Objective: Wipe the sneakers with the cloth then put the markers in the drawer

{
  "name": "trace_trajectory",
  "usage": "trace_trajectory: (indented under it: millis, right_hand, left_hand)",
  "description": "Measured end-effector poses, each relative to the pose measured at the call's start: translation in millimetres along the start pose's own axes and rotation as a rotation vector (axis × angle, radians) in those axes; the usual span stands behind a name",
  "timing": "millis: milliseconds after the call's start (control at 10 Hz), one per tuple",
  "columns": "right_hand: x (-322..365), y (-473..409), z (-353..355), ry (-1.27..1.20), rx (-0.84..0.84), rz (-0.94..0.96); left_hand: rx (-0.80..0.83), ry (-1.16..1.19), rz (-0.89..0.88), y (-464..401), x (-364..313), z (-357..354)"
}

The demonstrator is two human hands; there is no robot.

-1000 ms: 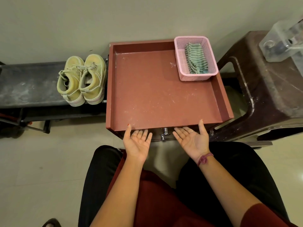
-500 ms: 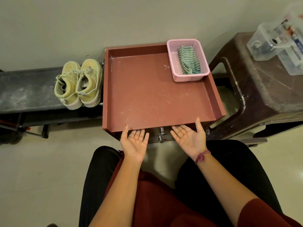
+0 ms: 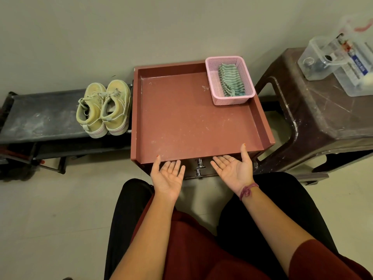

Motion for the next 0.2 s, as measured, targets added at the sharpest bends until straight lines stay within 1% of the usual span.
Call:
trace_trajectory:
  millis: [100, 200]
  right_hand:
    - [2, 9, -3, 0.026, -0.005, 0.009]
    - [8, 26, -8, 0.154, 0.029, 0.053]
  left_hand:
    - [-0.001, -0.047, -0.021, 8, -1, 1]
    - [0.019, -0.125, -0.072, 22, -5, 2]
Point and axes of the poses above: each hand's wrist, its own y-axis away from the middle knuckle, its own z-axis out of the back of the hand, x = y × z, the point moved 2 cm from there along -y, towards the middle knuckle, and after that the axes turned 12 degrees about -x, right-handed, at the moved point
